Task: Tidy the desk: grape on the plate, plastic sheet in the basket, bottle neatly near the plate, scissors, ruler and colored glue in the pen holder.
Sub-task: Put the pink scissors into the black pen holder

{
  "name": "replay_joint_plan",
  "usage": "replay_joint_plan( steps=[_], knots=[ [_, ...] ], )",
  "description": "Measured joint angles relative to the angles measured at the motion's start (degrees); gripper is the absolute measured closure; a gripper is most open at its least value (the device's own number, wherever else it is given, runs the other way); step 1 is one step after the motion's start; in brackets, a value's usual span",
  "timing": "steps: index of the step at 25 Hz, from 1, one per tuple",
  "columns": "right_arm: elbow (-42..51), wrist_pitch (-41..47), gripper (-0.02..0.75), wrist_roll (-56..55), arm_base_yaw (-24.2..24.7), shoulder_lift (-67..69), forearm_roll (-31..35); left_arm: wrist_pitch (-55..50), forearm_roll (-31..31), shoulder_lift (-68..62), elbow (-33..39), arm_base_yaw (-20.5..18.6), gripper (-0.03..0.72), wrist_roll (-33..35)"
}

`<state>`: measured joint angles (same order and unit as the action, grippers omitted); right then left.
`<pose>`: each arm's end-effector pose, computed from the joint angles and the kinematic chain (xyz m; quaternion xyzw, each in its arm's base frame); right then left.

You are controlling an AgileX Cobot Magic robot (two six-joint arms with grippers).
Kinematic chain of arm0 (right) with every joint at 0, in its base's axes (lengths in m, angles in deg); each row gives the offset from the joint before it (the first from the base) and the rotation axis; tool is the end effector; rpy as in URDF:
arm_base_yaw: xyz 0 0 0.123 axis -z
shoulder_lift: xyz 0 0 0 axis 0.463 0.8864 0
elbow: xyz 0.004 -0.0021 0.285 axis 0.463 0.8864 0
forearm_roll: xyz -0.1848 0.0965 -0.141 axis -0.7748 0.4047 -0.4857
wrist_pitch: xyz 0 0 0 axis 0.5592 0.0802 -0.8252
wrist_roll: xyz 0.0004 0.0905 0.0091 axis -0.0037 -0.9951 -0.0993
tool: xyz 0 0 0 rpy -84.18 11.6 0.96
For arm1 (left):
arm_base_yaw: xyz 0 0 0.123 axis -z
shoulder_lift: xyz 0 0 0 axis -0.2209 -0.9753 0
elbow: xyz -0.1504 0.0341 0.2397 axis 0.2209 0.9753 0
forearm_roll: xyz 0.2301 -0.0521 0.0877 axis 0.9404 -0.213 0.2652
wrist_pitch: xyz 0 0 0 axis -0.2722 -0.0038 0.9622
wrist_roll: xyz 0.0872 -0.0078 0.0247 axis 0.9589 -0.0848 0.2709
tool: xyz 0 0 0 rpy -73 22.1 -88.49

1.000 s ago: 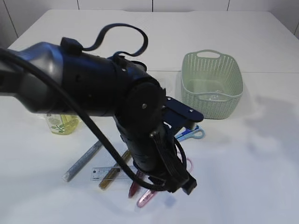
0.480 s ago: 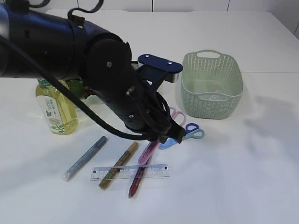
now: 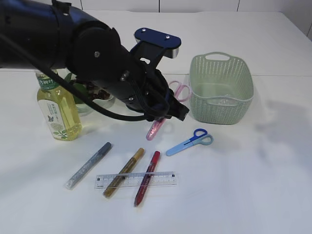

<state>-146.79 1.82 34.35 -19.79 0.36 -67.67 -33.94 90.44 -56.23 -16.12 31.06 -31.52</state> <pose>0.2783 -0.0335 0.3221 0.1697 0.9773 0.0299 0.1232 0.2959 -0.2800 0.2286 0.2972 0.8950 -0.1275 0.3073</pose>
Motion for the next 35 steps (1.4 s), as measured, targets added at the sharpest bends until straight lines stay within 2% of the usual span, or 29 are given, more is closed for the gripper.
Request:
replay_joint_plan(
  steps=[9, 19, 35],
  knots=[
    [0.0, 0.0, 0.231, 0.0, 0.0, 0.0, 0.0, 5.6, 0.4, 0.0, 0.1, -4.3, 0.541, 0.0],
    [0.0, 0.0, 0.23, 0.0, 0.0, 0.0, 0.0, 17.1, 3.1, 0.0, 0.2, -5.8, 0.541, 0.0],
    [0.0, 0.0, 0.231, 0.0, 0.0, 0.0, 0.0, 32.6, 3.1, 0.0, 0.3, -14.2, 0.541, 0.0]
  ],
)
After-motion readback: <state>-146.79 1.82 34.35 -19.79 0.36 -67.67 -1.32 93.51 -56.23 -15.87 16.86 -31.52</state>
